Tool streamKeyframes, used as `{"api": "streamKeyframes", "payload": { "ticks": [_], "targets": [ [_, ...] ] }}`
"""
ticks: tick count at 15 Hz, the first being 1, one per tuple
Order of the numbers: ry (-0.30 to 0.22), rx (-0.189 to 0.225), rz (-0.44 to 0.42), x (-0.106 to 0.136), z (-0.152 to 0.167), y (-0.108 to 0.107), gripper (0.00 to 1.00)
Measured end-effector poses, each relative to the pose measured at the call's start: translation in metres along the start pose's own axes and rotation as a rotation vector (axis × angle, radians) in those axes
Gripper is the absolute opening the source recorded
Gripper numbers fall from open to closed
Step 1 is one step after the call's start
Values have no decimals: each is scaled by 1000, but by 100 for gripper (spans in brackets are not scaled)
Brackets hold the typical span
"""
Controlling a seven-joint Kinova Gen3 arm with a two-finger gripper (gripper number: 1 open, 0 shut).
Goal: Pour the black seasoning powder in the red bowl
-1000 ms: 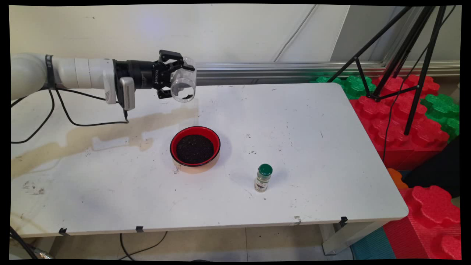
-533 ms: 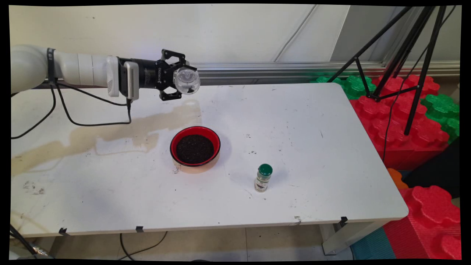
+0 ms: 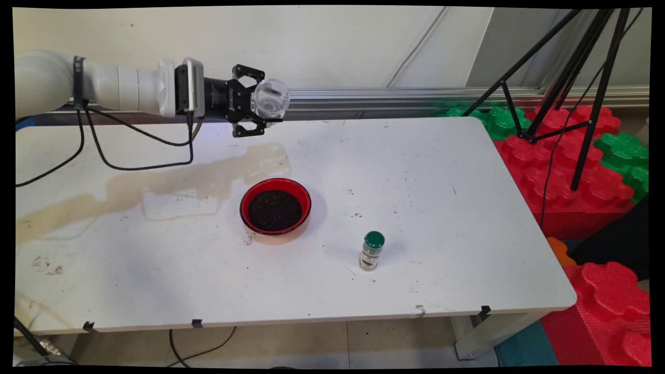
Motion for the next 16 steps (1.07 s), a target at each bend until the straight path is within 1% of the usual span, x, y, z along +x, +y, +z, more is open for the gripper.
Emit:
{"api": "streamKeyframes", "payload": {
  "ticks": [4, 9, 12, 16],
  "targets": [
    [-5, -14, -160, -5, 8, -7, 0],
    [-4, -36, -346, -12, 23, -10, 0],
    [-10, -45, -447, -20, 30, -10, 0],
    [-13, -63, -555, -32, 39, -9, 0]
  ]
}}
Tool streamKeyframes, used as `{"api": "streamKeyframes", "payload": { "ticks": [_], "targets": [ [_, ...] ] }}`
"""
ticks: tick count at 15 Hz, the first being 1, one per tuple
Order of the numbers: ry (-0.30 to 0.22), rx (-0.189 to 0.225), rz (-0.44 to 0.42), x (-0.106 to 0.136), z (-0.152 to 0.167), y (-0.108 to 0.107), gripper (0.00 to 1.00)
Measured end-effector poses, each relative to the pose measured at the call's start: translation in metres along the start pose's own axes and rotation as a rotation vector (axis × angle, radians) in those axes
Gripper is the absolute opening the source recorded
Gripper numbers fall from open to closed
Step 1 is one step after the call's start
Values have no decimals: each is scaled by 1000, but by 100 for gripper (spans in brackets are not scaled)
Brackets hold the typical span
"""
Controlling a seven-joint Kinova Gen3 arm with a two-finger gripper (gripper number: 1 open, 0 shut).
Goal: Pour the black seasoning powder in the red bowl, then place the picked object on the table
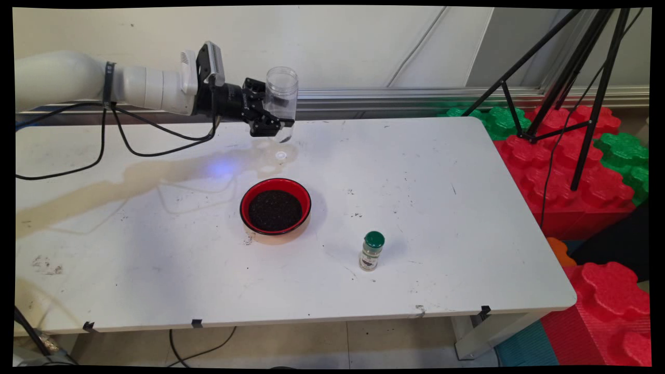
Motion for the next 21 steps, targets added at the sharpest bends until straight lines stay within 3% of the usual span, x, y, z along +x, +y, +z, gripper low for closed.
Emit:
{"api": "streamKeyframes", "payload": {
  "ticks": [9, 21],
  "targets": [
    [1, -60, -104, -33, 17, -10, 0],
    [10, -131, -104, -76, 50, -20, 0]
  ]
}}
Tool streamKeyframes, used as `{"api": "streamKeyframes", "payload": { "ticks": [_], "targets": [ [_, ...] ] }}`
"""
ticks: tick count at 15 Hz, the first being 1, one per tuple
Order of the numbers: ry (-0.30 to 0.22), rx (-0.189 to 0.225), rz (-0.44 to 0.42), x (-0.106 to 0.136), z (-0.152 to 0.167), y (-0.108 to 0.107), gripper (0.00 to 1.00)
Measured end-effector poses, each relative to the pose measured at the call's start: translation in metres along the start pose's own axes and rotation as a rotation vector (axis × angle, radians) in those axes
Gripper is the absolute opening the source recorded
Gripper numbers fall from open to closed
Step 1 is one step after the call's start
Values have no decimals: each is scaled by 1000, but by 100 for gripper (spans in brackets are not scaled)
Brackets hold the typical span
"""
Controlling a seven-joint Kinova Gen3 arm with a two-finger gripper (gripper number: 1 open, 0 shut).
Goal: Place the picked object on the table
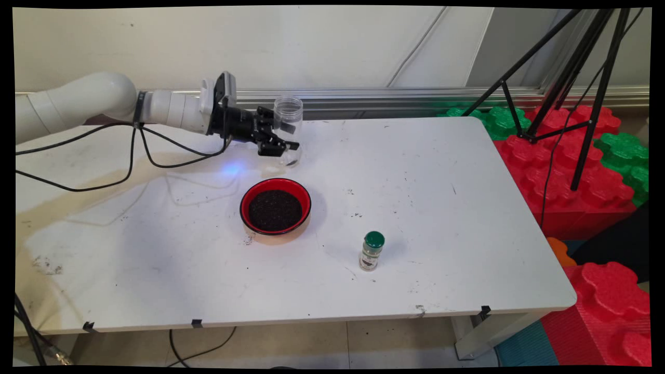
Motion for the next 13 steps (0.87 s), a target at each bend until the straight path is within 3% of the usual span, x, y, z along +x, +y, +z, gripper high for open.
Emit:
{"api": "streamKeyframes", "payload": {
  "ticks": [9, 10, 13],
  "targets": [
    [-6, -40, 13, -15, 10, -5, 0],
    [-7, -43, 14, -17, 11, -5, 100],
    [-8, -51, 19, -19, 12, -6, 100]
  ]
}}
